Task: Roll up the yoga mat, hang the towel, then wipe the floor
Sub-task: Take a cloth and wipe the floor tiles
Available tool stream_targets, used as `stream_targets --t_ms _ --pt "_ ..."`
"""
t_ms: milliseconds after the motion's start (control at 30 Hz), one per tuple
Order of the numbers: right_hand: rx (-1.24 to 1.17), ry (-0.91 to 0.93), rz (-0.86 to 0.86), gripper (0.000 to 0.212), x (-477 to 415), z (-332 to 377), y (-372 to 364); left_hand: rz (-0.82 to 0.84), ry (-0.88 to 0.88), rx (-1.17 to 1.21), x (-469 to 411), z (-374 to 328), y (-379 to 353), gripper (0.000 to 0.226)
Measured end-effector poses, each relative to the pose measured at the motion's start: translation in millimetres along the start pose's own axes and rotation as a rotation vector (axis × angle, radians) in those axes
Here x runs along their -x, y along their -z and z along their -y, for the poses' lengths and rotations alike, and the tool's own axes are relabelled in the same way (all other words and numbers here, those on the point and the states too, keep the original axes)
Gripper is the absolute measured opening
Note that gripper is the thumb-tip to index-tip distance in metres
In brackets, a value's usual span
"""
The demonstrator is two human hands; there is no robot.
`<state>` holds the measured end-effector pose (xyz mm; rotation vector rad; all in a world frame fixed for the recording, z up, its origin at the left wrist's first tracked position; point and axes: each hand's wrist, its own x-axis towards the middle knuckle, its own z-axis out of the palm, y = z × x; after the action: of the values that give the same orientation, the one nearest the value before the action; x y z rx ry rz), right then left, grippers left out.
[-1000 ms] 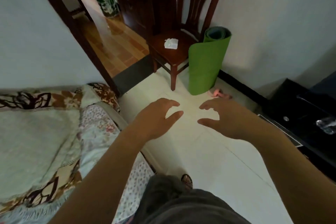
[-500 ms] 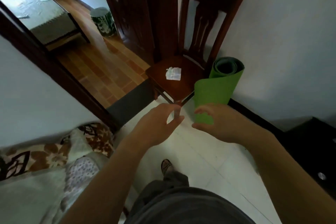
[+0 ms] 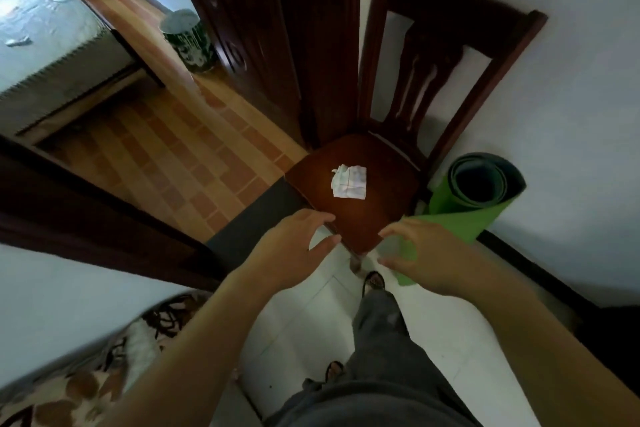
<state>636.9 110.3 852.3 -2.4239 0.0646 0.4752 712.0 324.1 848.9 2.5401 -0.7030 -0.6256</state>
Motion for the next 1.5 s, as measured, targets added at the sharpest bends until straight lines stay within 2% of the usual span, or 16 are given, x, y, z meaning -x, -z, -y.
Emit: stream_targets --t_ms 267,433,633,767,1000,1133,1367,1500 --pt "-0.004 0.036 0.03 0.048 -166.0 -30.7 57.0 0.04 0.059 -0.064 -150.6 34.6 44.8 0.048" --pt "-0.003 0.029 0.078 0.039 -238.3 -46.3 82.4 0.092 0.057 -0.063 -225.0 52.7 61.7 0.043" --pt "-0.052 -0.103 0.093 0.043 -303.0 -61.4 73.3 0.213 0.064 -0.083 -294.7 93.1 72.1 0.045" --pt "-0.099 -0.243 -0.008 0.049 -328.8 -64.7 64.1 0.308 0.003 -0.09 -335.8 112.8 80.5 0.049" --pt "-0.13 -0.456 -0.233 0.053 -376.0 -68.4 20.5 0.486 -0.108 -0.202 -396.8 152.8 87.2 0.056" --pt "-0.192 -0.543 -0.265 0.055 -411.2 -85.2 -14.5 0.54 -0.131 -0.248 -432.9 184.8 72.9 0.057" --pt "-0.214 -0.647 -0.279 0.061 -474.3 -147.1 -101.3 0.7 -0.187 -0.386 -503.4 241.8 -5.2 0.058" --pt "-0.199 -0.593 -0.351 0.068 -504.6 -188.8 -150.4 0.701 -0.158 -0.379 -528.3 260.9 -53.9 0.058"
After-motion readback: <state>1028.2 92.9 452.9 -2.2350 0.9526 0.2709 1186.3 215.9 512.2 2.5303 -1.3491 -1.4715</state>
